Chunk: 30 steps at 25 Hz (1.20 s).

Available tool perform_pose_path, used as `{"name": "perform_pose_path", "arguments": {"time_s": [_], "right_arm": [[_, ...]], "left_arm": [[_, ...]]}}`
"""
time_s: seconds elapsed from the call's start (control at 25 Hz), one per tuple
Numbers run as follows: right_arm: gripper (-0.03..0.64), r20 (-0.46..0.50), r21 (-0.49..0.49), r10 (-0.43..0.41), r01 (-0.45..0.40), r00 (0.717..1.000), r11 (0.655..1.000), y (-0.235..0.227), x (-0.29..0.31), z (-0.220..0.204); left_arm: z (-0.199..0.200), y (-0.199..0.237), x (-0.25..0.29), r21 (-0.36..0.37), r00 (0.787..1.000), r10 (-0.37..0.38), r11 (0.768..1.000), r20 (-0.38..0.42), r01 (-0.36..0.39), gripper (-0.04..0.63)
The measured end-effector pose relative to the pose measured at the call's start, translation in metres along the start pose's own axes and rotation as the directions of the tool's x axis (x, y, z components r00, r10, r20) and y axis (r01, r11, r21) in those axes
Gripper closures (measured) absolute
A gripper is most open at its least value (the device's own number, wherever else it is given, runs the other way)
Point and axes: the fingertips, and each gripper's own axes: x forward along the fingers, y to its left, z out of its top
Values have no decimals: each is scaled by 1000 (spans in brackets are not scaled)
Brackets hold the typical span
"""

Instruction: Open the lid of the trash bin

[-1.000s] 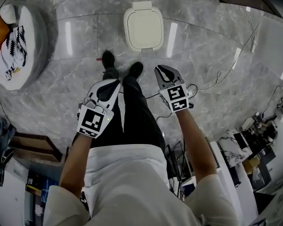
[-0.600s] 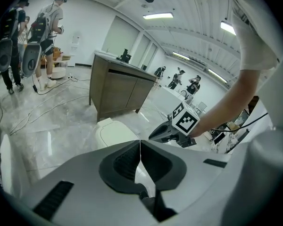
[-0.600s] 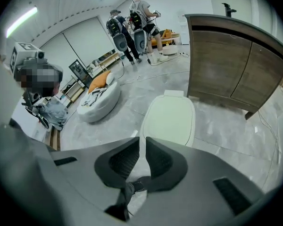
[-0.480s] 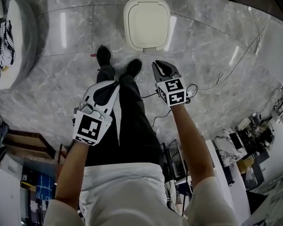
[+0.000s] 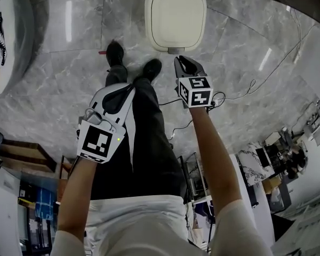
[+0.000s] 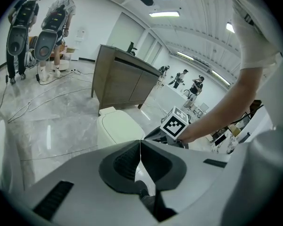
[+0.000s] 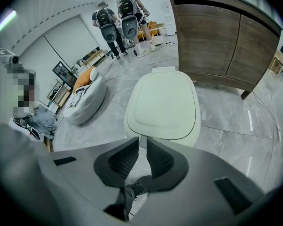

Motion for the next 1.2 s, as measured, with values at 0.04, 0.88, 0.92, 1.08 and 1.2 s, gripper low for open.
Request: {"name": "perform_pose_path", "arguments": {"time_s": [0.04,0.88,0.92,1.08,1.2], "right_arm": [[567,-5,5,-6,7,1000,1000,-2,4,-1],[531,-111,-68,-204,197,973,978,-22,48,-26],[531,-118,-68,-201,194,972,979,-22,49,-25],[531,-134,-38,-154,150,979,988,-21,48,-23],[531,-132,-38,-139,135,981,990,-22,40,-19]], "left_arm": [[-1,1,1,-3,1000,0,1000,0,0,577],[-23,6,9,-47,1000,-14,999,4,15,577],[-23,6,9,-47,1000,-13,999,5,13,577],[-21,2,5,-25,1000,-16,1000,6,16,577],[-16,1,1,-9,1000,-17,1000,2,17,577]]}}
